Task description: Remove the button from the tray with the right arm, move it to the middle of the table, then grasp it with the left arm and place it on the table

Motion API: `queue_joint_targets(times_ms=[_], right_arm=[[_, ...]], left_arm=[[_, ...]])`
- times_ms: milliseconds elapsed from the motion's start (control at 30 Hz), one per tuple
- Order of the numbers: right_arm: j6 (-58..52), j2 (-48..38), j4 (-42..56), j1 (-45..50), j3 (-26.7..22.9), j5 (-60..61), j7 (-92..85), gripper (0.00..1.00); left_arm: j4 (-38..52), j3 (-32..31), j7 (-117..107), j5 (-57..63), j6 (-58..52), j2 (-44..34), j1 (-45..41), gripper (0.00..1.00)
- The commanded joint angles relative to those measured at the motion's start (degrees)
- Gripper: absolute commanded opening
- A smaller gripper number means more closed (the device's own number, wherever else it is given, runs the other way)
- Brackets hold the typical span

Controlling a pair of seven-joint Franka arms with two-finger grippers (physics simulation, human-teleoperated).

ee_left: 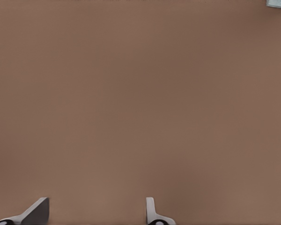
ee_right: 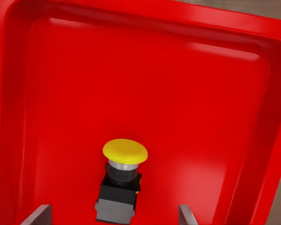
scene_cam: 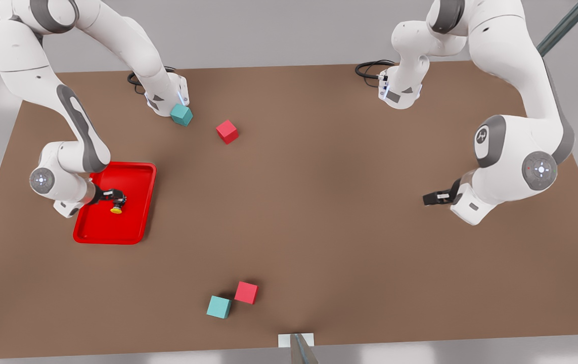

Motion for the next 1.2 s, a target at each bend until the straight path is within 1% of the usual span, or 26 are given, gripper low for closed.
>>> queue_joint_targets(times_ms=[0, 100, 200, 467, 1000, 1033, 1067, 1100, 1167], right_arm=[[4.7, 0.3, -0.5, 0.0, 0.0, -0.3, -2.0, 1.0], [5.7, 1.0, -1.1, 0.0, 0.0, -0.5, -2.0, 1.0], [5.7, 1.2, -1.1, 0.0, -0.1, -1.3, -2.0, 1.0], [6.0, 3.3, -1.1, -0.3, -0.6, -4.8, -1.8, 1.0], [6.3, 6.3, -1.1, -1.5, -0.8, -7.4, -1.6, 1.0], [6.4, 6.3, -1.1, -1.5, -0.8, -7.4, -1.6, 0.97], [6.4, 6.3, -1.1, -1.5, -0.8, -7.4, -1.6, 0.88], [6.3, 6.3, -1.1, -1.5, -0.8, -7.4, -1.5, 0.83], [6.3, 6.3, -1.1, -1.5, -0.8, -7.6, -1.3, 0.77]], left_arm=[[0.4, 0.1, -4.7, 0.2, -0.8, -0.6, 0.1, 1.0], [0.3, -0.3, -4.9, -0.5, -2.1, -1.3, 0.1, 1.0], [0.3, -0.2, -4.7, -0.1, -1.1, 0.1, -0.5, 1.0], [0.3, -0.5, -4.8, -0.1, -1.2, -0.4, -0.7, 1.0], [0.4, -0.6, -4.8, 0.0, -1.7, -1.0, -0.6, 1.0], [0.4, -0.6, -4.8, 0.0, -1.7, -1.1, -0.5, 1.0], [0.4, -0.6, -4.7, 0.0, -1.8, -1.1, -0.5, 1.0], [0.4, -0.6, -4.7, 0.0, -1.8, -1.1, -0.5, 1.0], [0.4, -0.6, -4.7, 0.0, -1.8, -1.1, -0.5, 1.0]])
